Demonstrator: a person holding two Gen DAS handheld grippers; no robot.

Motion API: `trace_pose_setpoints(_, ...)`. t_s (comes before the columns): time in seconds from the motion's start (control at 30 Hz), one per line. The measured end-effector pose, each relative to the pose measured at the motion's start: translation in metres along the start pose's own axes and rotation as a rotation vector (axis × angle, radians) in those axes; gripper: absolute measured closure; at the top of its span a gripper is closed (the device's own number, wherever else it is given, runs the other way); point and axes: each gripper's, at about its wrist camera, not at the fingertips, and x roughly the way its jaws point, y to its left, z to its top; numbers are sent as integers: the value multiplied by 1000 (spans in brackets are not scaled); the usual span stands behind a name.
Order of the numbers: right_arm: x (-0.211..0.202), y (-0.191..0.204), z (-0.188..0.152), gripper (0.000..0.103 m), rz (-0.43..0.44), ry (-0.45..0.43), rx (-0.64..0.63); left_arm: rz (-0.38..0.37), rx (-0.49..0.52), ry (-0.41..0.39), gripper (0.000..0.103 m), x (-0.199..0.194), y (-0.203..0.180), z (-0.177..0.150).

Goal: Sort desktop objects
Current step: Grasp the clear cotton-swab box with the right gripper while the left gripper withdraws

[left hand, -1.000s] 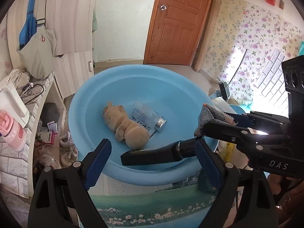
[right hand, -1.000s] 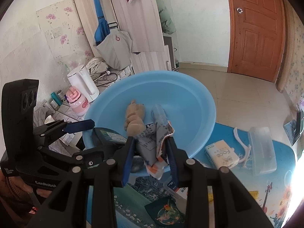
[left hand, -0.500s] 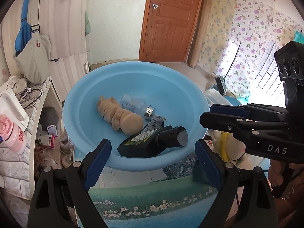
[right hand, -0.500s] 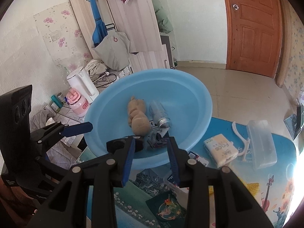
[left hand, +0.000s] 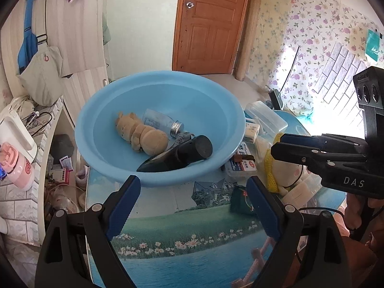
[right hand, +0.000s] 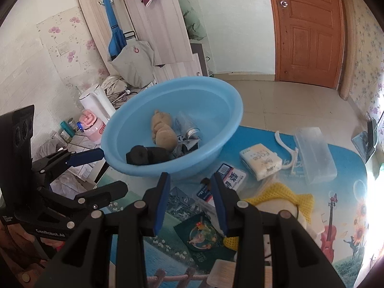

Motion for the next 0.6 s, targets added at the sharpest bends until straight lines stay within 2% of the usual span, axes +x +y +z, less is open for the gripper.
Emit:
trace_pose_setpoints(0.17, -18, -16, -17, 68, -23, -13, 37, -8, 19, 17, 13, -1, -13, -7)
trace_pose_setpoints(0.33, -35, -29, -33, 68, -64, -22, 48, -31, 15, 28, 8, 2, -22, -18)
trace_pose_setpoints(0.4, -41, -32, -40, 65, -83, -27, 33, -37, 24, 39, 8, 4, -28, -21)
trace_pose_setpoints(0.47, -47, -35, -47, 57, -94, -28, 34, -35, 36, 49, 8, 6, -33, -24)
trace_pose_setpoints(0.6, -52, -44, -61, 55, -100, -24, 61, -41, 52, 45, 8, 7, -42, -28)
